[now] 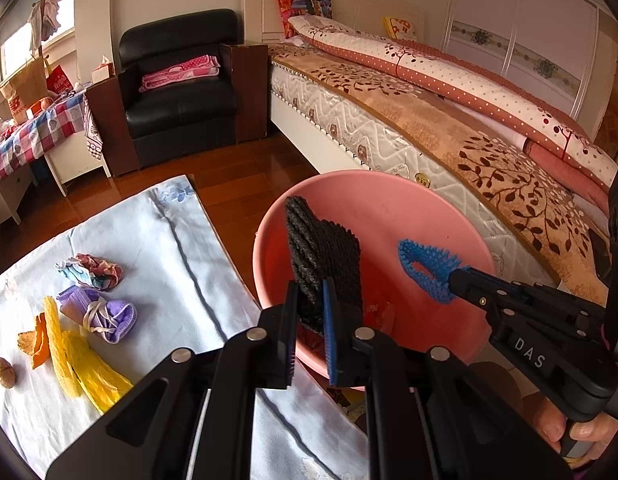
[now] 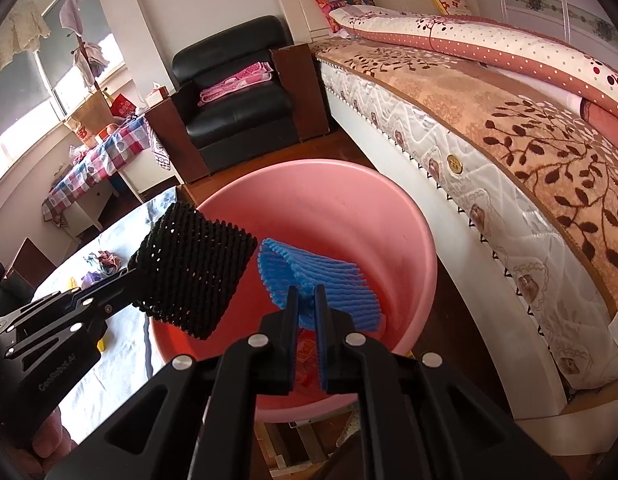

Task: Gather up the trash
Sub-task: 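Drop the blue net from the right tool while the left drops the black net into the basin, then open both tools and withdraw them from the basin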

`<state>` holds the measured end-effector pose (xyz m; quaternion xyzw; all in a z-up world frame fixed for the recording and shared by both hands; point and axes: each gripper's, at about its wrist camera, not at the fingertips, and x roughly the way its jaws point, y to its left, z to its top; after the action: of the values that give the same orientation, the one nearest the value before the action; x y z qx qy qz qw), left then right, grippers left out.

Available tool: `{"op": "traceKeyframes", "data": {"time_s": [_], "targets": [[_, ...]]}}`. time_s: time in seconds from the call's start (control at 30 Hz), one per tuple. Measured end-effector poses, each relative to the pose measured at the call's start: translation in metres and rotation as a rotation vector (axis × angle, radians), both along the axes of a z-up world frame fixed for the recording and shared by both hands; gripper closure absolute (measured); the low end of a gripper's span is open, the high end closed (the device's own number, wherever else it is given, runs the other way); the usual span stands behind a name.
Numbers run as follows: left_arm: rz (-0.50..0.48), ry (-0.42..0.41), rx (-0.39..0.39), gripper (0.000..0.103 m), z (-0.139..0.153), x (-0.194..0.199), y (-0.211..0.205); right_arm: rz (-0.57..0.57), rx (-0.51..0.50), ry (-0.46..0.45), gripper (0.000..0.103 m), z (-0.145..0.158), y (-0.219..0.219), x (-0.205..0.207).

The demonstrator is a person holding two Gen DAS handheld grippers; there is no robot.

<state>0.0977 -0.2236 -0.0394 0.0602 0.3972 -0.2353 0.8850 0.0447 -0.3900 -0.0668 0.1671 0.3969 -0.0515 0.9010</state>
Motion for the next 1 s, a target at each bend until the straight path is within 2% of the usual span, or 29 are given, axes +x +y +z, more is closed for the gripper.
{"op": "traceKeyframes", "data": {"time_s": [0.17,0.3,0.33,0.47,0.53,0.6,0.67,1.0], "targets": [[-0.011,-0.005,-0.010,0.091,0.003,-0.001,0.001,-0.001,-0.006,0.007,0.096,-0.002,0.002,0.001],[-0.001,0.004,-0.028,0.071,0.005,0.001,0.005,-0.004,-0.007,0.008,0.093,-0.003,0.002,0.002],[0.002,0.003,-0.033,0.069,0.005,0.001,0.006,-0.006,-0.007,0.008,0.091,-0.003,0.002,0.002],[0.006,0.001,-0.048,0.069,0.009,0.000,0.009,-0.016,-0.007,0.011,0.086,-0.005,0.001,0.002],[0.007,0.000,-0.053,0.069,0.010,0.000,0.010,-0.020,-0.009,0.010,0.078,-0.005,0.000,0.001],[0.007,-0.003,-0.059,0.068,0.012,-0.001,0.011,-0.031,-0.024,0.000,0.064,-0.003,0.001,-0.001],[0.007,-0.004,-0.062,0.068,0.013,-0.003,0.012,-0.038,-0.044,-0.010,0.058,0.000,0.002,-0.002],[0.019,-0.018,-0.089,0.068,0.023,-0.012,0.025,-0.037,-0.086,-0.052,0.053,0.023,0.015,-0.012]]}}
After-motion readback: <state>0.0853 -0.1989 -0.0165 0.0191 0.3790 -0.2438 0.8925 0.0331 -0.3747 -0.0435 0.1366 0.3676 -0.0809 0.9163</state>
